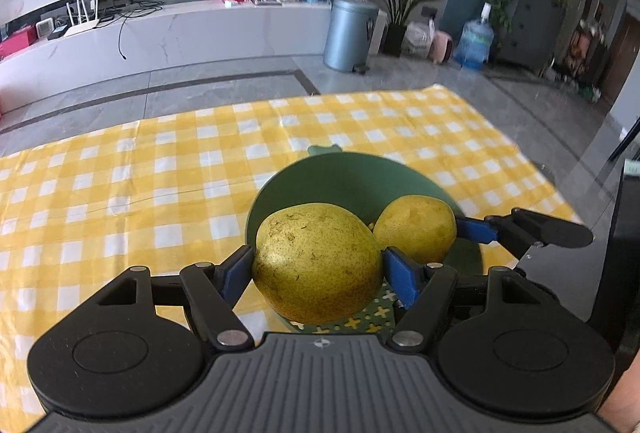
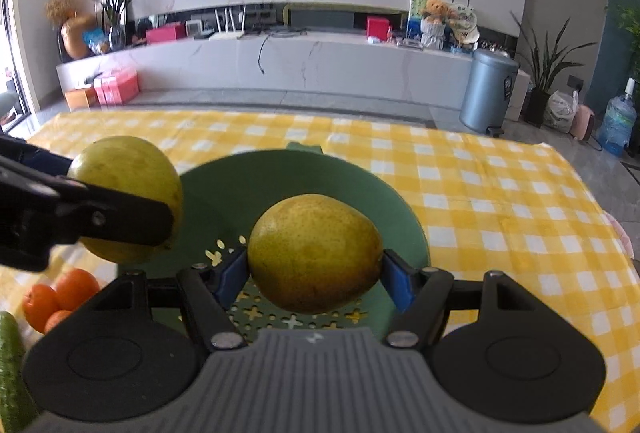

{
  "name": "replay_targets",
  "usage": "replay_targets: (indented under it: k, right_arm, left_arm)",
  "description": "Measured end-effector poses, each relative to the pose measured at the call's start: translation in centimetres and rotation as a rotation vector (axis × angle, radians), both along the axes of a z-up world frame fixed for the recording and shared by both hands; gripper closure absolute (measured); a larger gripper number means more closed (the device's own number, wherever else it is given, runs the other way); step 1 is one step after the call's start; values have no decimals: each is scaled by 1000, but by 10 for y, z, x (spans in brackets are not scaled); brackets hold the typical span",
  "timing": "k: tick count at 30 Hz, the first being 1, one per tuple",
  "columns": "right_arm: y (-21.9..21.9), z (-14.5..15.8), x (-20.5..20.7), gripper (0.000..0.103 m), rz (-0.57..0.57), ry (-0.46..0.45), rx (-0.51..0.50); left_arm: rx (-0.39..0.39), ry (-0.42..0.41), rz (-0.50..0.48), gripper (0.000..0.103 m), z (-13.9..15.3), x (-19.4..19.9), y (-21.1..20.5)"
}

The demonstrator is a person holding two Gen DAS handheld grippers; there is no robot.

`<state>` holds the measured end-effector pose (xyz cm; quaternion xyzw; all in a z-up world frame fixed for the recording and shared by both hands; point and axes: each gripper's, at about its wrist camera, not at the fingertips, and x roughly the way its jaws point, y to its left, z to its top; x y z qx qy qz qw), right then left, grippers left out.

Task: Organize fruits
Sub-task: 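Carry both pears over the green bowl and lower them inside, then open both grippers to release the pears into the bowl and withdraw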

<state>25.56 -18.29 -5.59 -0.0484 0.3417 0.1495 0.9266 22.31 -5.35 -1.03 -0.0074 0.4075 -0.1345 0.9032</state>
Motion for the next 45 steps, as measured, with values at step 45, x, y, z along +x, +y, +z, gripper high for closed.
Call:
replay_targets:
  k: [45]
  right_arm:
    - [-10, 0, -17, 21, -19, -89, -92]
  left_arm:
    - [280, 52, -119, 21, -21, 27, -34]
